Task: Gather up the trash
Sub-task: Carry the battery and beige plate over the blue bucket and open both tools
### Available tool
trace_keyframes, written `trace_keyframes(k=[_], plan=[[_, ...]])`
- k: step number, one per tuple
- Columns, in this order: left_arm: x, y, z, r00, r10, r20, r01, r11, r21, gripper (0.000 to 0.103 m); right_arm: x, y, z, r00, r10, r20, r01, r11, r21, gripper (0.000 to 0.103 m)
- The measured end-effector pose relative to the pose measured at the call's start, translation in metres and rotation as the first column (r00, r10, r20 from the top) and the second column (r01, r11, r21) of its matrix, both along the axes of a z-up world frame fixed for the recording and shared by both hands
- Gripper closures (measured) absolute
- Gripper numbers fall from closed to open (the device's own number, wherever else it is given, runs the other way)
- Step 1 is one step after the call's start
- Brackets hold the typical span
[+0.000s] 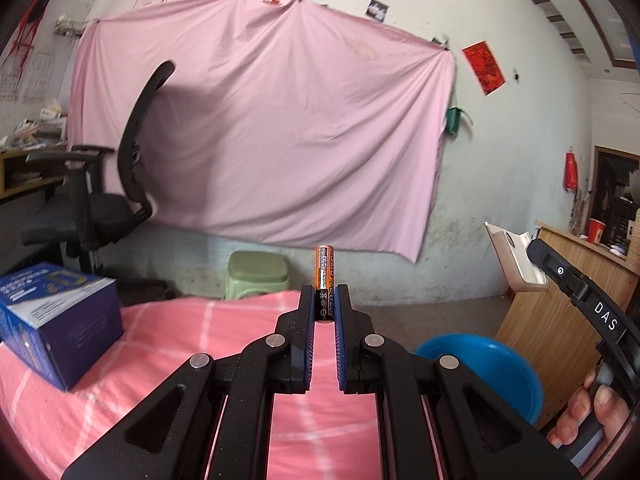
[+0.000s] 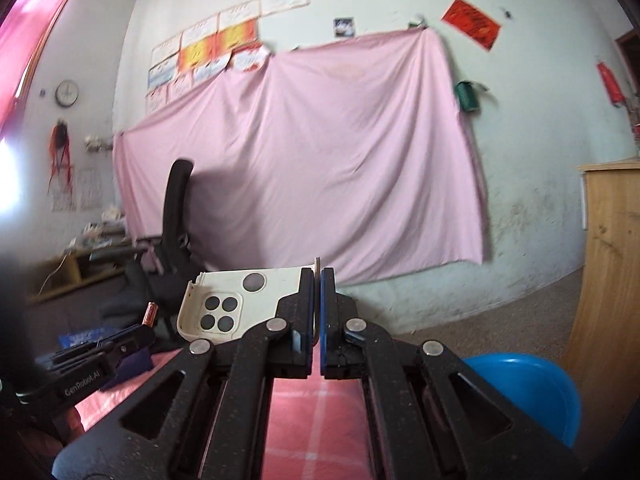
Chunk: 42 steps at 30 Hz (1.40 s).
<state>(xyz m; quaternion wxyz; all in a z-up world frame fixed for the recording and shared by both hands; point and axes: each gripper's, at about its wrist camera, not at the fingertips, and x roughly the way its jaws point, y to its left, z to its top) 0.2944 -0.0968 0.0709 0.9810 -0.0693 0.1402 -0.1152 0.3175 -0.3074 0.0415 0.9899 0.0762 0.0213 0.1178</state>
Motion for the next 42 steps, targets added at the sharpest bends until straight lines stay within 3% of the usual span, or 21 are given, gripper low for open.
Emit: trace_keyframes(k=[8, 14, 18, 24, 32, 42], plan=[[-0.006, -0.04, 0.02, 0.989, -0.086, 0.118, 0.086, 0.996, 0.002, 0.096, -0.016, -0.038, 0.007, 0.994, -0.099, 0.054, 0.096, 0.994, 0.051, 0.083], [0.003, -0.082, 0.024, 0.975, -0.182, 0.124, 0.179, 0.983, 0.032, 0.096, -0.026, -0.069, 0.004, 0.983, -0.178, 0.037, 0.176, 0.984, 0.037, 0.083], [0.008, -0.114, 0.015, 0.966, -0.248, 0.073, 0.245, 0.968, 0.051, 0.096, -0.027, -0.089, -0.008, 0.974, -0.226, -0.023, 0.226, 0.974, 0.012, 0.083], [0.025, -0.15, -0.01, 0.943, -0.324, -0.068, 0.327, 0.944, 0.039, 0.096, -0.017, -0.114, -0.038, 0.951, -0.257, -0.171, 0.256, 0.966, -0.032, 0.083], [0.048, -0.188, -0.044, 0.889, -0.361, -0.281, 0.388, 0.921, 0.043, 0.096, 0.007, -0.137, -0.072, 0.9, -0.255, -0.354, 0.26, 0.965, -0.036, 0.083], [0.061, -0.194, -0.059, 0.856, -0.351, -0.378, 0.392, 0.92, 0.033, 0.096, 0.023, -0.14, -0.085, 0.864, -0.238, -0.443, 0.242, 0.969, -0.05, 0.077]])
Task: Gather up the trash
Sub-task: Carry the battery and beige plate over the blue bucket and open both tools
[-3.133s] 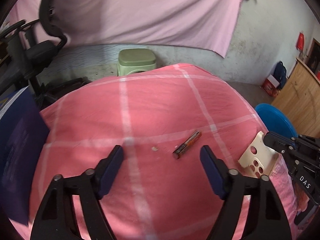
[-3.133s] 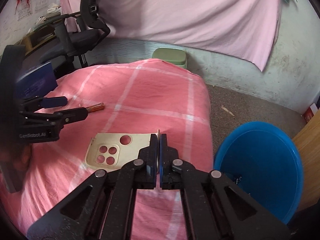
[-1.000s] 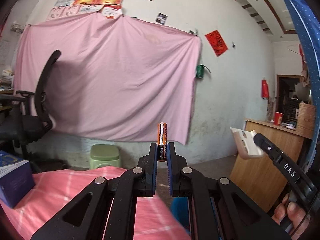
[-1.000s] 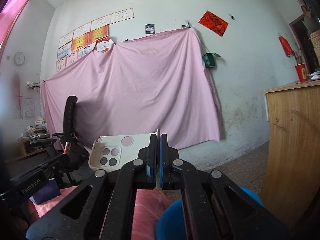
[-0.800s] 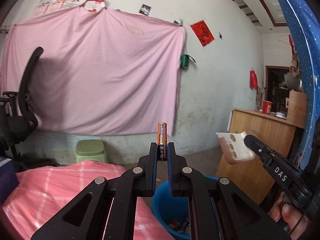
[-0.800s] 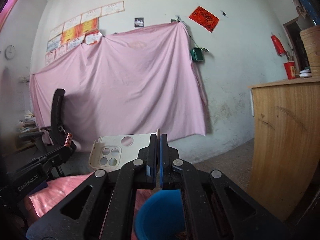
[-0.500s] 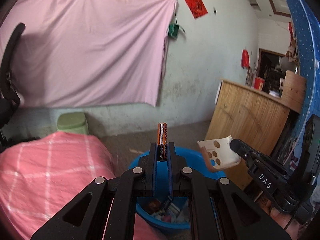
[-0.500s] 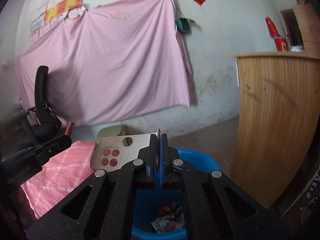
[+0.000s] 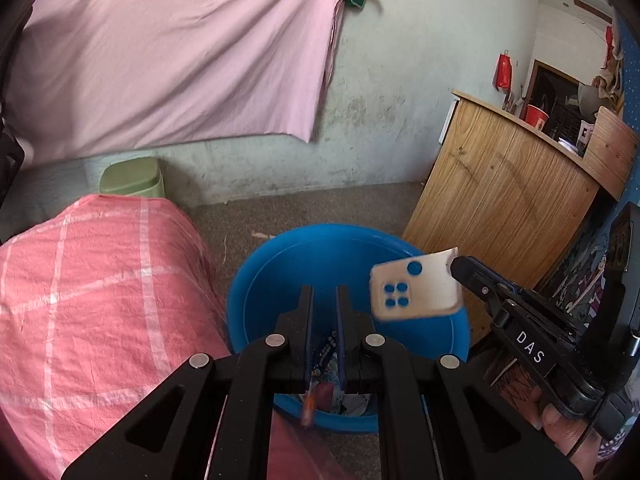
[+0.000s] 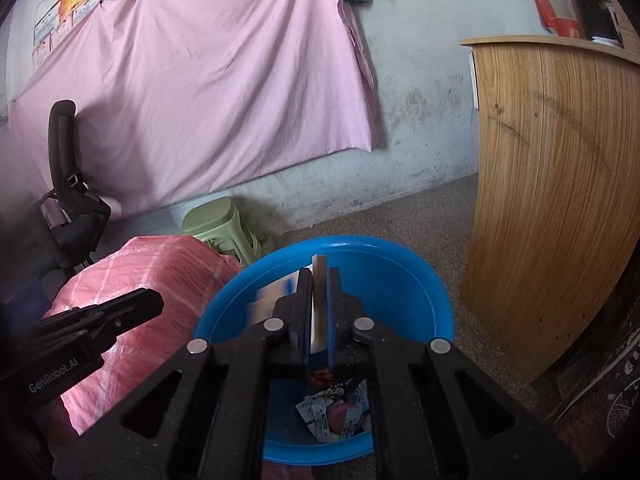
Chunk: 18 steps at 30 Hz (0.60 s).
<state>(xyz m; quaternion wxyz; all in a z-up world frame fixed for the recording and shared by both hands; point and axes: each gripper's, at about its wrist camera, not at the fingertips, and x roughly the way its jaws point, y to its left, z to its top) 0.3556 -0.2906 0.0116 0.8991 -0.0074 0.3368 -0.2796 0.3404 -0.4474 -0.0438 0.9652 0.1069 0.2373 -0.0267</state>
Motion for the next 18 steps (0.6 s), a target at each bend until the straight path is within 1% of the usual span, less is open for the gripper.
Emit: trace_keyframes(k=[9, 12, 15, 17, 18], plan=[[-0.003, 0.006, 0.001, 0.999, 0.037, 0.005, -0.037, 0.999, 0.005, 0.094, -0.001, 0.0, 0.003, 1.0, 0.007, -0.001, -0.007, 1.0, 0.008, 0.075], [-0.006, 0.013, 0.005, 0.998, 0.06, 0.014, -0.06, 0.998, 0.009, 0.091, -0.004, 0.001, 0.007, 1.0, 0.003, 0.015, -0.003, 1.0, 0.009, 0.073], [-0.01, 0.022, 0.009, 0.997, 0.08, 0.016, -0.08, 0.997, 0.006, 0.084, -0.01, 0.005, 0.011, 1.0, 0.003, 0.028, -0.003, 1.0, 0.005, 0.069], [-0.014, 0.03, 0.013, 0.995, 0.096, 0.023, -0.096, 0.995, -0.002, 0.073, -0.015, 0.008, 0.014, 0.999, 0.002, 0.038, -0.002, 1.0, -0.004, 0.066], [-0.016, 0.034, 0.016, 0.994, 0.105, 0.028, -0.105, 0.994, -0.007, 0.071, -0.018, 0.009, 0.016, 0.999, 0.004, 0.043, -0.004, 1.0, -0.006, 0.062]])
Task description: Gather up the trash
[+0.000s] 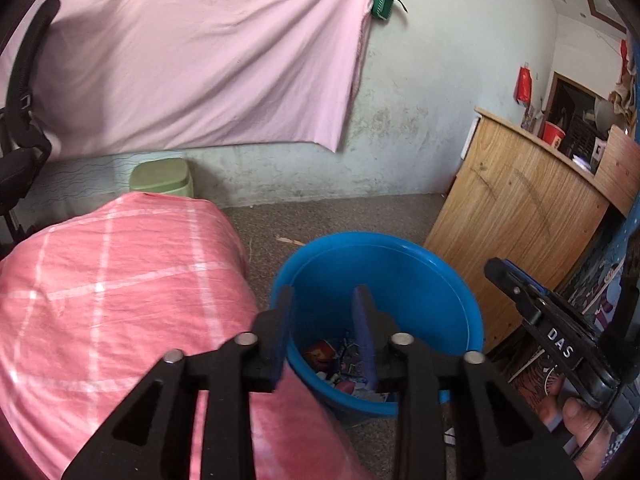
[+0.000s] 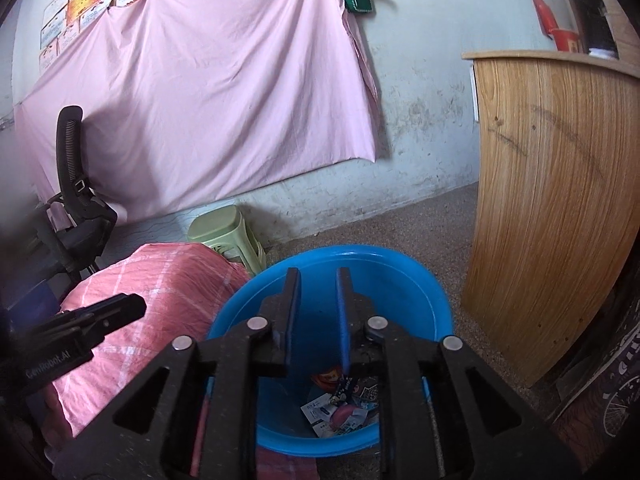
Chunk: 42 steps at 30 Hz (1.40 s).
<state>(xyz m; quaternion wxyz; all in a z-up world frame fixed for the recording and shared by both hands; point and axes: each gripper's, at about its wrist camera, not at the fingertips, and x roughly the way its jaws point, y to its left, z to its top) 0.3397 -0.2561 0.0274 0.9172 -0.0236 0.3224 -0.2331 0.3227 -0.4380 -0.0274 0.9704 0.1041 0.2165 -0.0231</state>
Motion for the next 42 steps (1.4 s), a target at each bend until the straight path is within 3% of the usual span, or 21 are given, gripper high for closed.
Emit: trace_keyframes(k=[4, 9, 12, 14, 17, 23, 30, 42], plan=[[-0.011, 0.018, 0.011, 0.999, 0.032, 0.019, -0.032, 0.999, -0.005, 0.064, -0.012, 0.005, 0.008, 1.0, 0.002, 0.027, -0.002, 1.0, 0.0, 0.052], [-0.029, 0.042, 0.023, 0.996, 0.084, 0.039, -0.083, 0.996, -0.027, 0.048, -0.029, 0.016, 0.02, 0.998, 0.004, 0.064, -0.004, 1.0, -0.005, 0.029], [-0.044, 0.062, 0.031, 0.991, 0.121, 0.066, -0.118, 0.992, -0.041, 0.033, -0.04, 0.025, 0.026, 0.997, 0.007, 0.082, -0.005, 1.0, -0.021, 0.015], [-0.054, 0.075, 0.034, 0.986, 0.144, 0.089, -0.139, 0.988, -0.059, 0.016, -0.05, 0.032, 0.029, 0.996, 0.013, 0.093, -0.011, 1.0, -0.029, 0.008], [-0.077, 0.102, 0.04, 0.972, 0.198, 0.13, -0.183, 0.976, -0.119, 0.007, -0.069, 0.045, 0.034, 0.993, 0.021, 0.116, -0.017, 0.999, -0.038, 0.001], [-0.118, 0.141, 0.052, 0.95, 0.254, 0.181, -0.226, 0.961, -0.159, 0.002, -0.114, 0.073, 0.045, 0.985, 0.045, 0.17, -0.033, 0.997, -0.072, 0.0], [-0.176, 0.173, 0.061, 0.93, 0.277, 0.243, -0.246, 0.958, -0.149, 0.002, -0.163, 0.097, 0.05, 0.974, 0.057, 0.218, -0.037, 0.995, -0.095, 0.0], [-0.26, 0.2, 0.04, 0.917, 0.283, 0.281, -0.262, 0.959, -0.108, 0.002, -0.254, 0.136, 0.047, 0.951, 0.079, 0.298, -0.037, 0.989, -0.141, 0.0]])
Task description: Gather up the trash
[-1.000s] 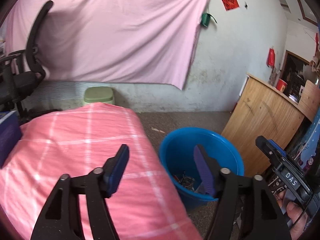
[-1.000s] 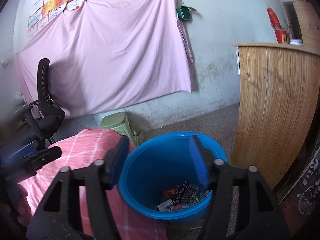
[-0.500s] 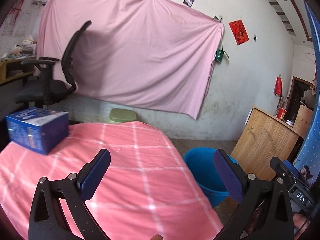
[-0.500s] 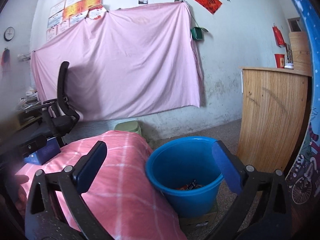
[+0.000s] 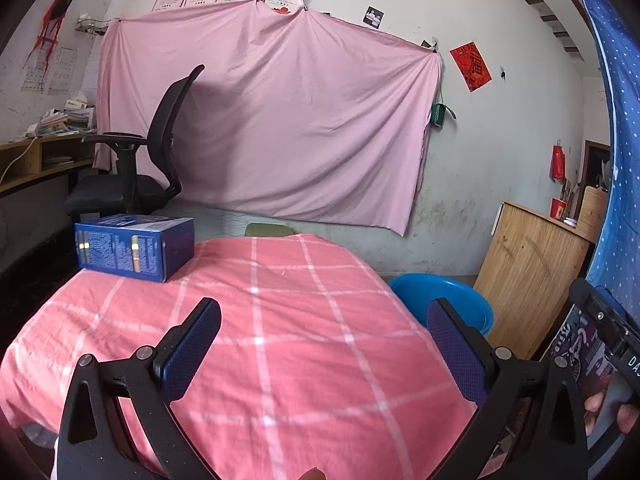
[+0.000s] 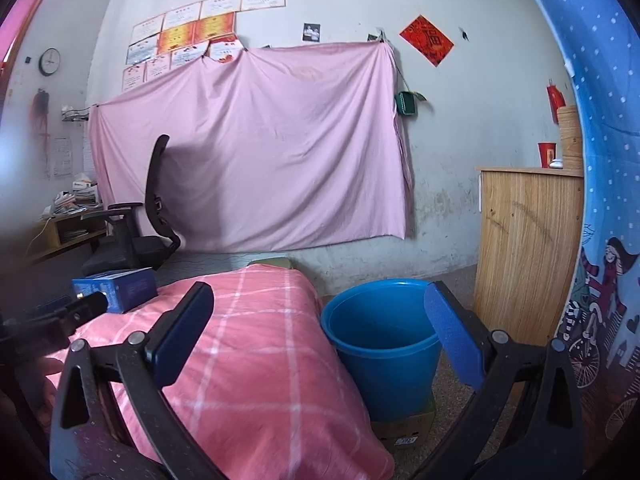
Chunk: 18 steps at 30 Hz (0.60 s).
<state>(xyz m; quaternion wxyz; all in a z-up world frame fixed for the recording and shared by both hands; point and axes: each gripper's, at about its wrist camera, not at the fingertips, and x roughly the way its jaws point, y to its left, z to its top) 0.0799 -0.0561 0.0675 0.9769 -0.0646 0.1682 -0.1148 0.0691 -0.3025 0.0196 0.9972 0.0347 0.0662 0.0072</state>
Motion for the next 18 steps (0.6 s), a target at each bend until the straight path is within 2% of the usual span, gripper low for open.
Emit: trace_keyframes(k=[10, 18], plan=[[-0.056, 0.021, -0.016, 1.0, 0.024, 0.015, -0.024, 0.999, 0.034, 0.002, -0.049, 0.022, -0.016, 0.999, -0.001, 0.038, 0.001, 1.0, 0.002, 0.0], [-0.075, 0.029, -0.024, 0.999, 0.026, 0.021, -0.027, 0.999, 0.045, 0.002, -0.068, 0.033, -0.025, 1.0, -0.004, 0.028, 0.004, 1.0, -0.002, 0.0]])
